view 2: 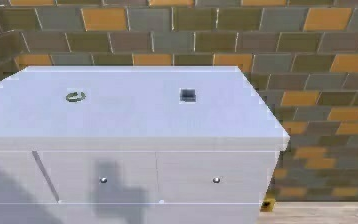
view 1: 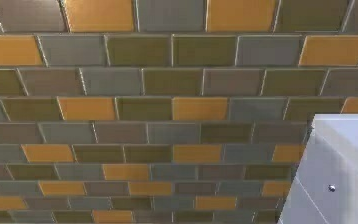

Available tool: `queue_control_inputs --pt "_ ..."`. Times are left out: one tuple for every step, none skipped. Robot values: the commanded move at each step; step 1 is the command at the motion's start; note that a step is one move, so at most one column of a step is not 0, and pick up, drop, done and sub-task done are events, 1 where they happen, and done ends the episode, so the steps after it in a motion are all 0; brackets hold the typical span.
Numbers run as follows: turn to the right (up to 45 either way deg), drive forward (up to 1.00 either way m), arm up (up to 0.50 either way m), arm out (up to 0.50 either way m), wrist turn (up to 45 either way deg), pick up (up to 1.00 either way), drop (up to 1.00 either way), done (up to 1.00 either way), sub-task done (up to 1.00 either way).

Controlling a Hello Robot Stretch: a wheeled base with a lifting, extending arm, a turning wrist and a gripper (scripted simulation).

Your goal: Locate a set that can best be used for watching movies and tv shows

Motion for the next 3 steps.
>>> queue_control_inputs --pt "-45.0 0.00 0.00 0.00 0.0 0.00 0.00 0.00 0.00" --pt "-45.0 0.00 0.00 0.00 0.0 0.00 0.00 0.00 0.00" --pt "-45.0 0.00 0.00 0.00 0.0 0.00 0.00 0.00 0.00"
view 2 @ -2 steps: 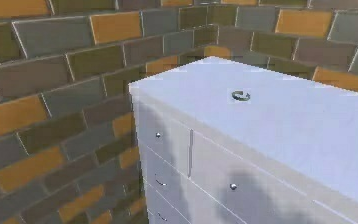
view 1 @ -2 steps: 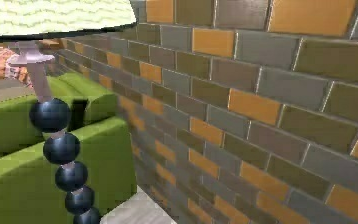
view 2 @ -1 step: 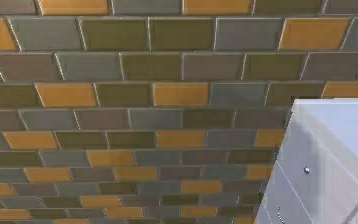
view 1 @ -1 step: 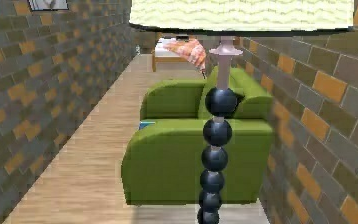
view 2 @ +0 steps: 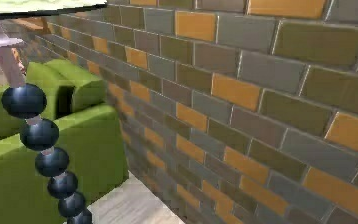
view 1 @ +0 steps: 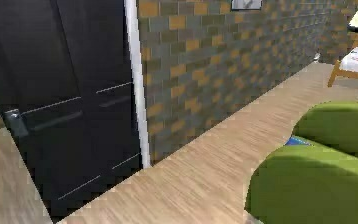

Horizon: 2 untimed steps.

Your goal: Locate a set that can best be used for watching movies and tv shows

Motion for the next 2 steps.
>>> queue_control_inputs --pt "-33.0 0.00 0.00 0.00 0.0 0.00 0.00 0.00 0.00" --pt "0.0 0.35 0.00 0.00 0.0 0.00 0.00 0.00 0.00"
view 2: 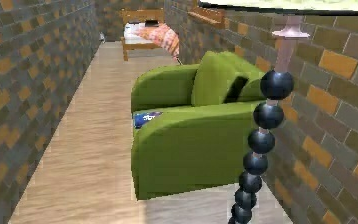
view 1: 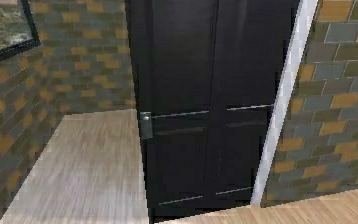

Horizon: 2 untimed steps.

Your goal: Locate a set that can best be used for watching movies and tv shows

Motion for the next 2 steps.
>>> queue_control_inputs --pt "-45.0 0.00 0.00 0.00 0.0 0.00 0.00 0.00 0.00" --pt "-9.0 0.00 0.00 0.00 0.0 0.00 0.00 0.00 0.00"
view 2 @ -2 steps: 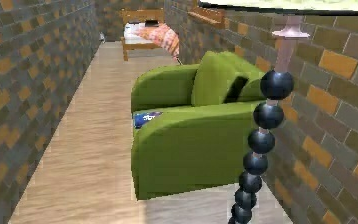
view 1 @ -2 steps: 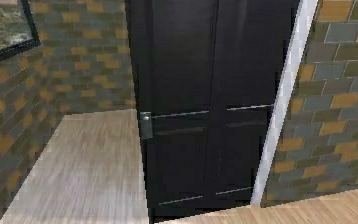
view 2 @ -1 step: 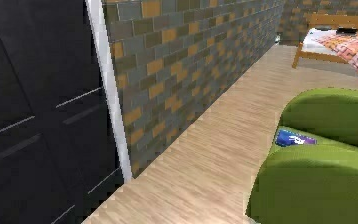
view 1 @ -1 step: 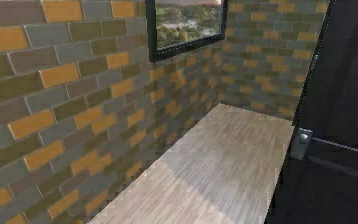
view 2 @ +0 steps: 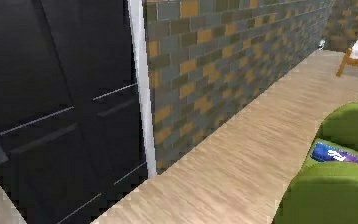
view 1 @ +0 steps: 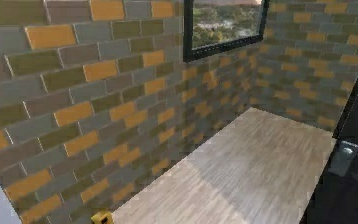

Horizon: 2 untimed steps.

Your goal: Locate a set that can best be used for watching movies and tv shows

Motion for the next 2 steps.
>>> queue_control_inputs --pt "0.0 0.95 0.00 0.00 0.0 0.00 0.00 0.00 0.00" --pt "36.0 0.00 0.00 0.00 0.0 0.00 0.00 0.00 0.00"
